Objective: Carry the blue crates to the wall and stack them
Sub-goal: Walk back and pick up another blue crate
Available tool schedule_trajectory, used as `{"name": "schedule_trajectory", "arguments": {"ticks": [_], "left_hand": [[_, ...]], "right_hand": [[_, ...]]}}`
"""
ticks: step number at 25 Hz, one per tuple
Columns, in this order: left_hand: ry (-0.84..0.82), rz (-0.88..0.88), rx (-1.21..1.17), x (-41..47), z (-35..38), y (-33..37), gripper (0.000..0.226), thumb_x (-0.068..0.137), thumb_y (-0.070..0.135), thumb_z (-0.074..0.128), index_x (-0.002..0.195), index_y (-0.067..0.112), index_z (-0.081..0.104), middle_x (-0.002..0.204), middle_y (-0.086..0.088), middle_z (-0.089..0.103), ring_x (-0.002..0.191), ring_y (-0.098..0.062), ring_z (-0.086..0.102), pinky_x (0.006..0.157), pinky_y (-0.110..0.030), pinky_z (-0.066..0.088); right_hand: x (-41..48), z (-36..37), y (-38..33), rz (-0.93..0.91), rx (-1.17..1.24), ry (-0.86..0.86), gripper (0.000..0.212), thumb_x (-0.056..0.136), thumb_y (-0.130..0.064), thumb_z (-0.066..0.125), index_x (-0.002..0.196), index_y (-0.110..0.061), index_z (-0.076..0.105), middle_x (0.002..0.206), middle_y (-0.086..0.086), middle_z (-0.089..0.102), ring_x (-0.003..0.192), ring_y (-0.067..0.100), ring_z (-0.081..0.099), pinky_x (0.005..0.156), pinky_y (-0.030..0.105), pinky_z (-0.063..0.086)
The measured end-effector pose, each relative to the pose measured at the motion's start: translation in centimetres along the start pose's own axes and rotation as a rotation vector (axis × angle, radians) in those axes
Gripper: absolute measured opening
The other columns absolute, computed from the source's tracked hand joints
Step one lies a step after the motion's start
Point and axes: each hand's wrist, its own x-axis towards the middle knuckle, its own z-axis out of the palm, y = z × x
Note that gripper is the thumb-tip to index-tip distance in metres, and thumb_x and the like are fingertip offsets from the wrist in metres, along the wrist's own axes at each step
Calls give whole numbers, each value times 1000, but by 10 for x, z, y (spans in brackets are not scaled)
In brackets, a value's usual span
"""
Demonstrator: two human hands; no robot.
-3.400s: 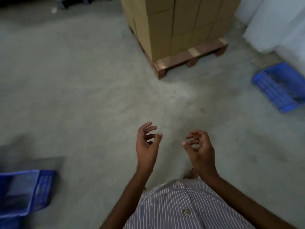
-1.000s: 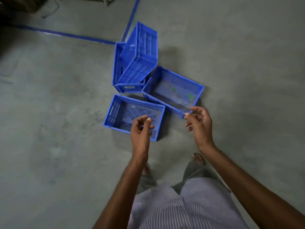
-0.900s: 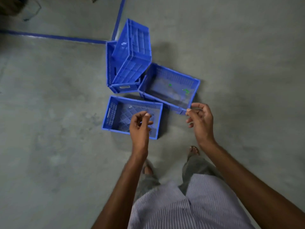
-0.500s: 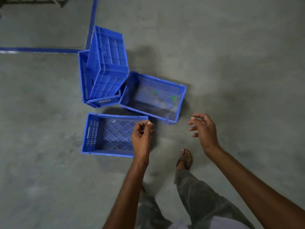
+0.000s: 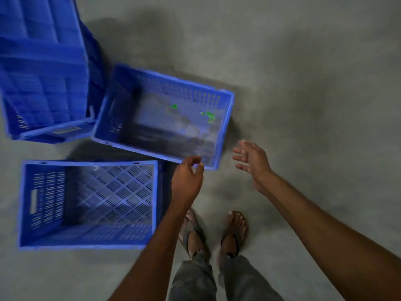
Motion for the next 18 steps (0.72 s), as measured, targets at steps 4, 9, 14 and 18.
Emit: {"name": "schedule_trajectory", "arguments": {"ticks": [4, 9, 14, 18], "left_hand": [[-87, 313, 362, 67, 61, -73, 37, 86, 25, 69, 122, 14, 70, 119, -6, 72, 118, -29, 62, 98, -37, 46], [-150, 527, 463, 97, 100, -105, 29, 77, 15, 68, 104, 20, 76, 105, 3, 76, 110, -27, 66, 104, -35, 31], [-202, 534, 326, 100, 124, -93, 31, 71, 12, 68, 100, 17, 79, 101, 0, 78, 94, -24, 70, 93, -31, 41], [-444, 604, 217, 90, 163, -56, 31, 82, 14, 72, 113, 17, 76, 111, -2, 76, 102, -22, 69, 93, -23, 44]], "right_hand": [[112, 31, 33, 17, 37, 29, 43, 105, -33, 45, 142, -11, 50, 129, 8, 60, 98, 15, 60, 74, 29, 44], [178, 53, 38, -31, 0, -57, 17, 101, -31, 55, 102, -16, 63, 97, 6, 64, 87, 19, 62, 76, 33, 50], [203, 32, 42, -125, -146, -44, 20, 98, -16, 60, 78, -15, 57, 87, 11, 63, 80, 23, 60, 79, 40, 57], [208, -43, 37, -31, -87, 74, 21, 102, -16, 53, 82, -16, 58, 79, 0, 61, 67, 12, 58, 64, 24, 53]]}}
